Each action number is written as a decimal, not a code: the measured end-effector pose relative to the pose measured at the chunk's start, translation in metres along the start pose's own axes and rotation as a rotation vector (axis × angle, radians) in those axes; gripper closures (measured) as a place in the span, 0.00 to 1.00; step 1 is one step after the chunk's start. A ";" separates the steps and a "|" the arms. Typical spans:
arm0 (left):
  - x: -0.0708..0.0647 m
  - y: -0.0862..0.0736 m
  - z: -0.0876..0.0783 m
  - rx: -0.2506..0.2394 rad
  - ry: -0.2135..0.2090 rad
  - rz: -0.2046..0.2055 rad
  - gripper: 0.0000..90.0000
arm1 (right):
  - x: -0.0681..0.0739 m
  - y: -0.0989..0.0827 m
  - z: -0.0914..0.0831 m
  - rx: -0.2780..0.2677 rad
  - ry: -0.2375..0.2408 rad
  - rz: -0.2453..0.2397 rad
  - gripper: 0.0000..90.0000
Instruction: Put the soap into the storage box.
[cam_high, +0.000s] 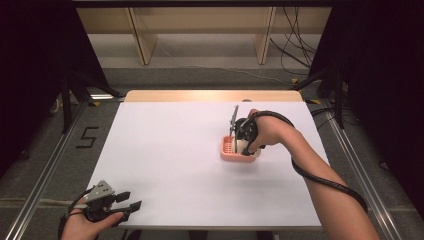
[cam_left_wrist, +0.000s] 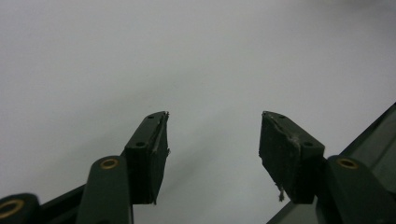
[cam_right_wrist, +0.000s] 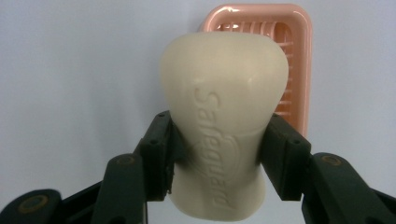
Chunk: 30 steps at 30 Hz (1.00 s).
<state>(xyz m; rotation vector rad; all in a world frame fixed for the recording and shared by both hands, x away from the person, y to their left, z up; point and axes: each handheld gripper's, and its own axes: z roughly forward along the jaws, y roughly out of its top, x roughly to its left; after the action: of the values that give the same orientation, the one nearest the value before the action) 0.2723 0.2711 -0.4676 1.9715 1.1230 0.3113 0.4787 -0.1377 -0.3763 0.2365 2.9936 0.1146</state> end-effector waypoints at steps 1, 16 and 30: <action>0.001 0.000 0.000 -0.001 -0.002 0.006 0.46 | 0.001 0.001 -0.001 0.007 0.001 0.011 0.56; 0.000 0.000 0.000 0.007 -0.012 0.014 0.46 | -0.007 0.007 -0.001 -0.008 -0.021 -0.022 0.56; -0.001 0.000 0.001 0.002 -0.008 0.006 0.46 | -0.014 0.013 0.006 -0.008 -0.027 -0.023 0.56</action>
<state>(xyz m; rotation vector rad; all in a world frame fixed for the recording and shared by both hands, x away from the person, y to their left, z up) 0.2725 0.2699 -0.4685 1.9768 1.1130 0.3054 0.4955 -0.1272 -0.3790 0.2012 2.9678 0.1205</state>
